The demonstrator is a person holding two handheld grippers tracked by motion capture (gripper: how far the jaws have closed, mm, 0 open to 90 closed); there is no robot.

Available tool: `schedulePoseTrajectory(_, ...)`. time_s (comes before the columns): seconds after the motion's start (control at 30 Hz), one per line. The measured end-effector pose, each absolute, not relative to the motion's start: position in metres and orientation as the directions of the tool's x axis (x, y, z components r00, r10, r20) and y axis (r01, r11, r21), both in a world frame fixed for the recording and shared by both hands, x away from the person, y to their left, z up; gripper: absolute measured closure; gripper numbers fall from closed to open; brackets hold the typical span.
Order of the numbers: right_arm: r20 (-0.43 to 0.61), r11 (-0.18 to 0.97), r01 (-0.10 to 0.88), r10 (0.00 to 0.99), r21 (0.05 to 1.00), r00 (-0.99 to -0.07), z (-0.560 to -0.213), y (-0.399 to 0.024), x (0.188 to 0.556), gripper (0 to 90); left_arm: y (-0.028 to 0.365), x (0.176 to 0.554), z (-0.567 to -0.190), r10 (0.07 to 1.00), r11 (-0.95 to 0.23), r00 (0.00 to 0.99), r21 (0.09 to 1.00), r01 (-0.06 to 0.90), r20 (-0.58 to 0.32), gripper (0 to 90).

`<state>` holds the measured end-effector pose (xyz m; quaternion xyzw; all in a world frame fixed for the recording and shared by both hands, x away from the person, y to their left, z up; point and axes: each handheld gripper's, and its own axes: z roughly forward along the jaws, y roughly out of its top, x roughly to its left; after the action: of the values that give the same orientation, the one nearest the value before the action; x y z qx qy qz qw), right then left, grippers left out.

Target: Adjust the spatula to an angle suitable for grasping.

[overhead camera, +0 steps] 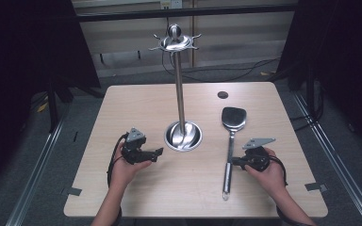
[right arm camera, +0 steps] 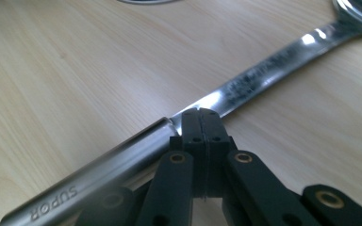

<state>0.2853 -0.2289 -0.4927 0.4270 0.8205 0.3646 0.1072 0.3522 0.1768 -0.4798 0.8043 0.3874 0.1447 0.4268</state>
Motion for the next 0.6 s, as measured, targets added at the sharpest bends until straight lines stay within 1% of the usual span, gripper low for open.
schedulePoseTrajectory(0.17, 0.136, 0.397, 0.607, 0.752, 0.689, -0.646, -0.492, -0.209, 0.295, 90.0, 0.186, 0.346, -0.481, 0.759, -0.321, 0.643, 0.798, 0.510, -0.105, 14.0)
schedulePoseTrajectory(0.3, 0.144, 0.406, 0.615, 0.746, 0.676, -0.650, -0.493, -0.193, 0.302, 90.0, 0.193, 0.341, -0.479, 0.766, -0.303, 0.633, 0.805, 0.510, -0.113, 14.0)
schedulePoseTrajectory(0.5, 0.120, 0.455, 0.596, 0.720, 0.662, -0.683, -0.496, -0.166, 0.318, 90.0, 0.199, 0.338, -0.478, 0.774, -0.292, 0.623, 0.807, 0.514, -0.117, 14.0)
schedulePoseTrajectory(0.6, 0.126, 0.463, 0.591, 0.708, 0.660, -0.695, -0.494, -0.161, 0.326, 90.0, 0.200, 0.337, -0.479, 0.777, -0.286, 0.618, 0.805, 0.519, -0.122, 14.0)
